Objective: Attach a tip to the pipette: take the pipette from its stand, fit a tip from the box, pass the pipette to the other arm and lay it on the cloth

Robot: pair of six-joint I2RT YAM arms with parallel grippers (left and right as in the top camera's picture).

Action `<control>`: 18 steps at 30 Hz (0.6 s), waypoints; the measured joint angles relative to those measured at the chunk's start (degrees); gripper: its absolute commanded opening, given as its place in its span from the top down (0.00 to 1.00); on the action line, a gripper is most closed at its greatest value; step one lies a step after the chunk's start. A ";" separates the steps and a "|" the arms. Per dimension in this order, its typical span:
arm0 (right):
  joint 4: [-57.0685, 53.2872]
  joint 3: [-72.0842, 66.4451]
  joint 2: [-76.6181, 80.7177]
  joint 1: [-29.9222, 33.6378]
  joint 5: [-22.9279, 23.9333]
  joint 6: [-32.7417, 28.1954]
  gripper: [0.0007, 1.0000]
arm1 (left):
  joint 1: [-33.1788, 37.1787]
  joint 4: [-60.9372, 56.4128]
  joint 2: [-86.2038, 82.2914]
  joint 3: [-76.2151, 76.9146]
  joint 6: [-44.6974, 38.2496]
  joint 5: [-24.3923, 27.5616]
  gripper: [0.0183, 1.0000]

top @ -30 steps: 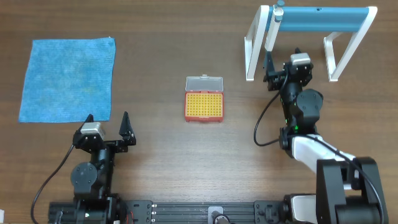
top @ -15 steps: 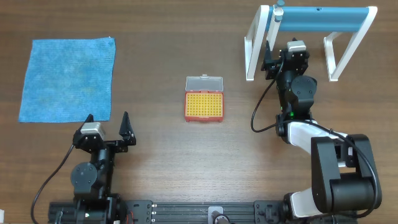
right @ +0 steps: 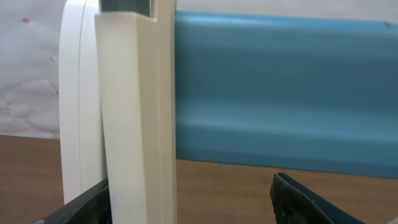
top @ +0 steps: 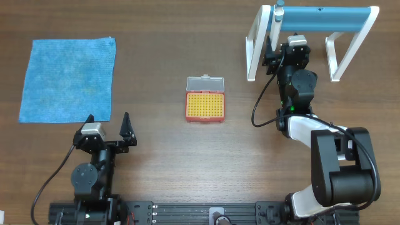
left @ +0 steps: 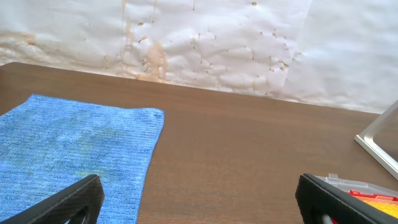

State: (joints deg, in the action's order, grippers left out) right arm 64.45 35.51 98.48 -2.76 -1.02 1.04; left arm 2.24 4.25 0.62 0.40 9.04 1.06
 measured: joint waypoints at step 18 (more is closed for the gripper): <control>1.49 1.27 2.27 -0.57 -2.54 0.37 0.92 | 0.00 -0.02 0.00 0.00 0.00 0.00 0.00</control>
State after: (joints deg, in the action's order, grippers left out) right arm 65.93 36.77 100.75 -3.33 -3.55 1.41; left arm 2.24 4.23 0.62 0.40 9.04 1.06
